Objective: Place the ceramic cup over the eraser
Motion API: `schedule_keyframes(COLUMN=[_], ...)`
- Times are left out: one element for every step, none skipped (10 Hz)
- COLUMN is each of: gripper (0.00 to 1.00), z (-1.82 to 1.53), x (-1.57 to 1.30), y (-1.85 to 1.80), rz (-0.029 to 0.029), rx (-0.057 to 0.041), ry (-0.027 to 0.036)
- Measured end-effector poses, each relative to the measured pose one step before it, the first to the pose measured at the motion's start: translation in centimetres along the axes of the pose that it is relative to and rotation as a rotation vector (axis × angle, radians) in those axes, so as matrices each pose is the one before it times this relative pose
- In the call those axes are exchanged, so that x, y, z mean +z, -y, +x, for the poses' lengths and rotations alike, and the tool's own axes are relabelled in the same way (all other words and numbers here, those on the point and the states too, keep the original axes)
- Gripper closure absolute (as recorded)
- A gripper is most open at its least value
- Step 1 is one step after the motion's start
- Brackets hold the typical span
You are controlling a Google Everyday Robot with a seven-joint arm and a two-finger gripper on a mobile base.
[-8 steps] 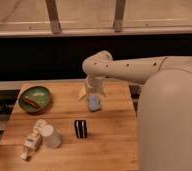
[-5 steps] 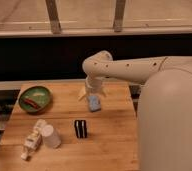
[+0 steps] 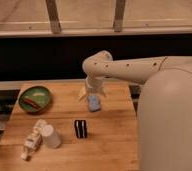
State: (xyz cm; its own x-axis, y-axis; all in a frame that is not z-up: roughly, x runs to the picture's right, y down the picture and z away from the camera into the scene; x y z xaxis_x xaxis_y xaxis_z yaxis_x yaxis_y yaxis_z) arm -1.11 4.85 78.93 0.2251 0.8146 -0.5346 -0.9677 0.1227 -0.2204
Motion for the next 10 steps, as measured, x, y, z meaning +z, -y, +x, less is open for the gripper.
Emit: schedule_keyframes(gripper=[0.2, 0.2, 0.2, 0.2, 0.2, 0.2, 0.2, 0.2, 0.2, 0.2], z=[0.0, -0.002, 0.001, -0.002, 0.001, -0.001, 0.004, 0.002, 0.007, 0.122], x=[0.0, -0.004, 0.004, -0.001, 0.0, -0.003, 0.006, -0.017, -0.08, -0.027], y=[0.004, -0.002, 0.0, -0.001, 0.002, -0.002, 0.001, 0.009, -0.005, -0.193], rz=[0.00001, 0.0, -0.00003, 0.00002, -0.00001, 0.00001, 0.00001, 0.00015, 0.0027, 0.00529], rx=[0.00009, -0.00005, 0.00004, -0.00006, 0.00005, -0.00003, -0.00001, -0.00062, -0.006, -0.017], ry=[0.00003, 0.00007, -0.00009, 0.00006, -0.00001, 0.00006, -0.00013, 0.00115, 0.00591, 0.00544])
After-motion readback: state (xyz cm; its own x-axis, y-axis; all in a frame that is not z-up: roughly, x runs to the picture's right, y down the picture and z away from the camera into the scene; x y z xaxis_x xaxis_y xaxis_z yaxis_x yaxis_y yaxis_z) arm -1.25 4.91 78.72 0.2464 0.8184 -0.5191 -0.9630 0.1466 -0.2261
